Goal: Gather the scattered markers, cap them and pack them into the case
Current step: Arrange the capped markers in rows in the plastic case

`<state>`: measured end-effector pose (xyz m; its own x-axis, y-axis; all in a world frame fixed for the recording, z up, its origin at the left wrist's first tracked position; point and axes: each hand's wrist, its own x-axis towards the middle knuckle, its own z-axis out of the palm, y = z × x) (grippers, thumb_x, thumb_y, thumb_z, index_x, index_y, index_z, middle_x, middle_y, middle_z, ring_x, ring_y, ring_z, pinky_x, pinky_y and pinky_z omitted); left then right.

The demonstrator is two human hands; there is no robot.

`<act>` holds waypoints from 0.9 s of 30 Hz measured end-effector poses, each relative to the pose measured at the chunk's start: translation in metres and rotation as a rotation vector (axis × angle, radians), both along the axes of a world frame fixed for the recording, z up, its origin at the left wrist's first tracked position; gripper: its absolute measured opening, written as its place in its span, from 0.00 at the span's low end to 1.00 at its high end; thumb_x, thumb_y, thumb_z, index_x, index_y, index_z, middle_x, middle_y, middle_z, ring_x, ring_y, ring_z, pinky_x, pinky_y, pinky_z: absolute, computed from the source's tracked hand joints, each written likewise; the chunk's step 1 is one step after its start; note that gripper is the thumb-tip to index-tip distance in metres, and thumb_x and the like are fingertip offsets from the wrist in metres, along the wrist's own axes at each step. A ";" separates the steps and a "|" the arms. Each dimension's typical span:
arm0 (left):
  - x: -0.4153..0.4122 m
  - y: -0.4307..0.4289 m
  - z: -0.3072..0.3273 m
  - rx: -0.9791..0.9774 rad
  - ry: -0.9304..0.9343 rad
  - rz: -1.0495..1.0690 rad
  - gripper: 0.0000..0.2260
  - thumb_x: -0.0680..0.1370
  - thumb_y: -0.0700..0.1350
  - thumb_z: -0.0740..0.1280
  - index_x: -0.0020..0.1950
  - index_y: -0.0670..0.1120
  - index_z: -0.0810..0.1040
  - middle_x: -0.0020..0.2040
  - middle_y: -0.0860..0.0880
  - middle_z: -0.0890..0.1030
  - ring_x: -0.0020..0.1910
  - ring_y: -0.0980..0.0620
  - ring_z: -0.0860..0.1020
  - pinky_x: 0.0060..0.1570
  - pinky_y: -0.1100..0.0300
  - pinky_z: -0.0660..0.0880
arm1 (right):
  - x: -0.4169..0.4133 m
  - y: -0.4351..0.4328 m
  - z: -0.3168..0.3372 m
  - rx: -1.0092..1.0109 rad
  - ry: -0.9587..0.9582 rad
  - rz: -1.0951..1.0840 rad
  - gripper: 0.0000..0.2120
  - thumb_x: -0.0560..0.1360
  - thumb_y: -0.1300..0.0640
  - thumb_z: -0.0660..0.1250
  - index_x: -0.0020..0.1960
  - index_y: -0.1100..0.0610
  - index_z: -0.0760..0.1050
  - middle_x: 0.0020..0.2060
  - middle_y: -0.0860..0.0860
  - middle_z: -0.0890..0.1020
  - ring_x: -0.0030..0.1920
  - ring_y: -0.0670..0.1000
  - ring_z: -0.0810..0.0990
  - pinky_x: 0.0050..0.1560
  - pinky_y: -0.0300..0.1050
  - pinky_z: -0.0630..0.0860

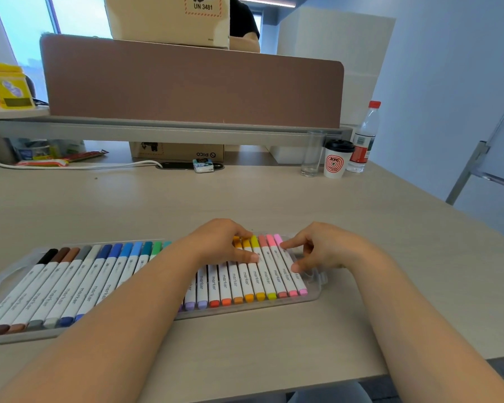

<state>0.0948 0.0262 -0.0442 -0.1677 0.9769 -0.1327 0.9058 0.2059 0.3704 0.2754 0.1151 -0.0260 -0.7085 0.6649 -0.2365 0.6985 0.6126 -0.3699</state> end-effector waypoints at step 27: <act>-0.085 -0.122 -0.002 -0.019 0.231 0.382 0.34 0.75 0.61 0.63 0.76 0.52 0.54 0.76 0.48 0.57 0.73 0.46 0.56 0.70 0.47 0.59 | -0.109 -0.100 -0.004 0.215 0.209 0.280 0.16 0.79 0.54 0.60 0.66 0.51 0.72 0.64 0.50 0.73 0.64 0.50 0.70 0.61 0.43 0.67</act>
